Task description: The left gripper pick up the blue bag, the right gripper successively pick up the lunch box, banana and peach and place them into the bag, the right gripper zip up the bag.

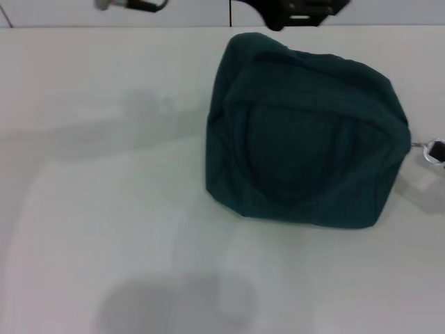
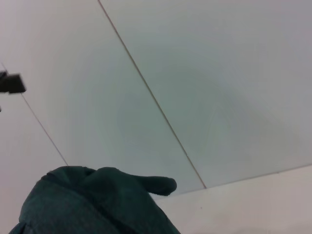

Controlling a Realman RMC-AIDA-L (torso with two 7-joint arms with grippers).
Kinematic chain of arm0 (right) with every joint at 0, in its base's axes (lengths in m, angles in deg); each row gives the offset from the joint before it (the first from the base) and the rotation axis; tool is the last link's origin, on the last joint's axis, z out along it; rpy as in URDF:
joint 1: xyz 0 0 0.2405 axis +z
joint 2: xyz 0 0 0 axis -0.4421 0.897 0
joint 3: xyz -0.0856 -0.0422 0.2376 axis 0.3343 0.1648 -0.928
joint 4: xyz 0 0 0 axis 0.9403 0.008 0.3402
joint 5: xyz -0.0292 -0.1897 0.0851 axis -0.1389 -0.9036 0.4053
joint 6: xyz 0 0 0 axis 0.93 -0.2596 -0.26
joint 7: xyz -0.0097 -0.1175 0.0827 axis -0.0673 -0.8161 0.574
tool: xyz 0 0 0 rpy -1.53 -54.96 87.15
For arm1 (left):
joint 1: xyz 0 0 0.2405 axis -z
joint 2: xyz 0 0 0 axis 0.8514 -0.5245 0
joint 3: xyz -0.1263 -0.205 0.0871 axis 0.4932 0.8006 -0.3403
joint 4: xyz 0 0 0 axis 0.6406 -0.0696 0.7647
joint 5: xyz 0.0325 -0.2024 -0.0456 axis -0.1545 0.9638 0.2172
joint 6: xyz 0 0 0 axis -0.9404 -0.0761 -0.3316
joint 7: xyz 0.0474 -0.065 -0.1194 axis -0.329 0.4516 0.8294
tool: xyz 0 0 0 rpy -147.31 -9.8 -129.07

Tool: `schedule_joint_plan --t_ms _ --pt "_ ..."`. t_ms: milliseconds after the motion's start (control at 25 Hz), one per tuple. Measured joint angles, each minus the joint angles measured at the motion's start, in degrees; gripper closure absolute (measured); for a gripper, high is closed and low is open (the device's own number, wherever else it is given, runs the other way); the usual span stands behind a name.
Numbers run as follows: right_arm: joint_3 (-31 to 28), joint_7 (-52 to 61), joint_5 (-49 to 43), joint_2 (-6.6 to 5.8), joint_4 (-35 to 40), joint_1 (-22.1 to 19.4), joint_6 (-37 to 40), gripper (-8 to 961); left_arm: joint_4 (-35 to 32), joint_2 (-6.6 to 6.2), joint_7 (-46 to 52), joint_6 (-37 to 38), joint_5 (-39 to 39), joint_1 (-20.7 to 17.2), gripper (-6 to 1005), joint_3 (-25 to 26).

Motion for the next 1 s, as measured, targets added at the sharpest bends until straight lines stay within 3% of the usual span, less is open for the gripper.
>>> schedule_joint_plan --t_ms 120,320,440,480,720,880,1000 --pt "0.07 2.53 -1.76 -1.77 -0.35 -0.27 1.64 269 -0.29 -0.02 0.63 1.78 2.07 -2.25 490 2.00" --pt "-0.42 5.31 -10.33 -3.18 0.52 0.81 5.42 205 -0.90 0.11 1.02 2.47 3.47 -5.30 481 2.51" --pt "-3.45 6.04 -11.40 -3.20 0.17 1.07 5.77 208 -0.93 0.12 1.01 2.51 4.63 -6.37 475 2.20" --pt "-7.10 6.45 -11.61 -2.92 0.92 0.63 6.87 208 -0.92 0.13 0.92 2.53 5.06 -6.84 473 2.20" --pt "-11.85 9.71 -11.75 -2.84 2.50 -0.82 9.97 213 -0.48 0.16 0.56 2.58 6.42 -8.99 462 2.15" --pt "-12.71 9.93 -13.56 -3.31 3.80 -0.84 16.45 216 -0.46 0.16 0.36 2.59 6.71 -10.15 454 2.13" --pt "-14.56 8.15 -13.28 -2.66 6.73 -0.98 20.73 217 -0.39 0.16 0.06 2.59 6.80 -10.86 448 2.18"
